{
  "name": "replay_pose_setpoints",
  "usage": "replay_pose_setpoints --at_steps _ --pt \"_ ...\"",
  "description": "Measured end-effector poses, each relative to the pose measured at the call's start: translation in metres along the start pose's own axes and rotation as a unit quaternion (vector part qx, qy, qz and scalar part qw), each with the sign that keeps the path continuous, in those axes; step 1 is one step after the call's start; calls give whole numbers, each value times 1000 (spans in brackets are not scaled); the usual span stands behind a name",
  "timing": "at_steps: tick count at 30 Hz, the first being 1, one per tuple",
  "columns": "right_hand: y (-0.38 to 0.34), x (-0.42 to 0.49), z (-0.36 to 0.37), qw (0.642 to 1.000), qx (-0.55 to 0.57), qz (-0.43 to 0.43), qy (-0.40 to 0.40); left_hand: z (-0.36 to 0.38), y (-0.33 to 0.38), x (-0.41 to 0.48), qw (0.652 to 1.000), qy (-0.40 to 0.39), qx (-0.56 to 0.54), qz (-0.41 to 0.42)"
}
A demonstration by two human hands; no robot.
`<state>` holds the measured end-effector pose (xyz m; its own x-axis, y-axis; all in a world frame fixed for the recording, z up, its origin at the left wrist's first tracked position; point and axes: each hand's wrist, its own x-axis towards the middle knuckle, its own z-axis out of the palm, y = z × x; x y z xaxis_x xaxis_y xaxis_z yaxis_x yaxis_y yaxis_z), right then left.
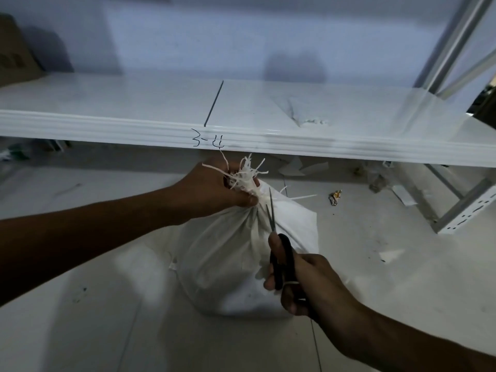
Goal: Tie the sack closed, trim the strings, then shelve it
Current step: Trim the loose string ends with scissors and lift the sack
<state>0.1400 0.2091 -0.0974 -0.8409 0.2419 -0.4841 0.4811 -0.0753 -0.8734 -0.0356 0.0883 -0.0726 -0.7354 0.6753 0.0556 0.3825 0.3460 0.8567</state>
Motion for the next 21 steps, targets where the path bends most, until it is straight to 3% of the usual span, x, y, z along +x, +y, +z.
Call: replay_pose_setpoints --at_steps 12,21 --pt "-4 3 5 999 -11 -26 24 -6 -1 -8 991 48 86 89" --pt "6 1 1 986 -57 -120 105 -3 -4 -6 995 42 48 71"
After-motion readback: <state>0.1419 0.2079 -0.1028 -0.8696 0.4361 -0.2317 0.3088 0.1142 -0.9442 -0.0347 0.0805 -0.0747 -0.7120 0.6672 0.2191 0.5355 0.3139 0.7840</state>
